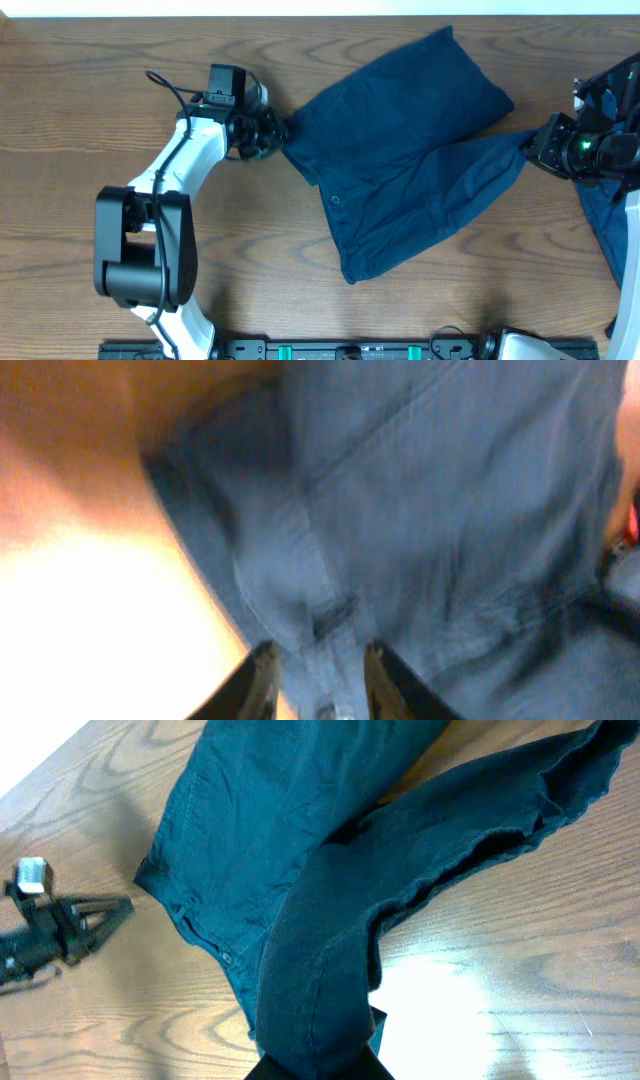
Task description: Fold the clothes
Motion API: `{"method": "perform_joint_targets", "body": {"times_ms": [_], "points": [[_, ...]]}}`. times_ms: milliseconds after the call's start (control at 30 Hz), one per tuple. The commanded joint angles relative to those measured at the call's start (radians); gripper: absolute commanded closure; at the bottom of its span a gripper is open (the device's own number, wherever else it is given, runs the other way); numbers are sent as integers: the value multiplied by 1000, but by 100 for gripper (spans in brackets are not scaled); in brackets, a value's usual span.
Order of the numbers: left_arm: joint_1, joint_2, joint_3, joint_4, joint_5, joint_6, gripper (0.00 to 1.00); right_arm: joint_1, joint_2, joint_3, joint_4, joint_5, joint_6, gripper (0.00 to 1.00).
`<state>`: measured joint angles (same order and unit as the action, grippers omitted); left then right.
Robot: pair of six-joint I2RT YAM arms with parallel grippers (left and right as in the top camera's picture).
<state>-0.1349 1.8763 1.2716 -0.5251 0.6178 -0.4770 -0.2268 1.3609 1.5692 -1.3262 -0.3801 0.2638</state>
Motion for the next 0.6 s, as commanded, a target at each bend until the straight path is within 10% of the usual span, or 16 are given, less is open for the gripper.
{"method": "perform_joint_targets", "body": {"times_ms": [0,267,567], "points": [[-12,-78,9,-143,158,14,68,11,0,5,3,-12,13,99],[-132,-195,-26,-450,142,33,68,11,0,5,5,-12,13,99],[-348,-389,-274,-393,37,-287,68,11,0,5,6,-12,13,99]]}}
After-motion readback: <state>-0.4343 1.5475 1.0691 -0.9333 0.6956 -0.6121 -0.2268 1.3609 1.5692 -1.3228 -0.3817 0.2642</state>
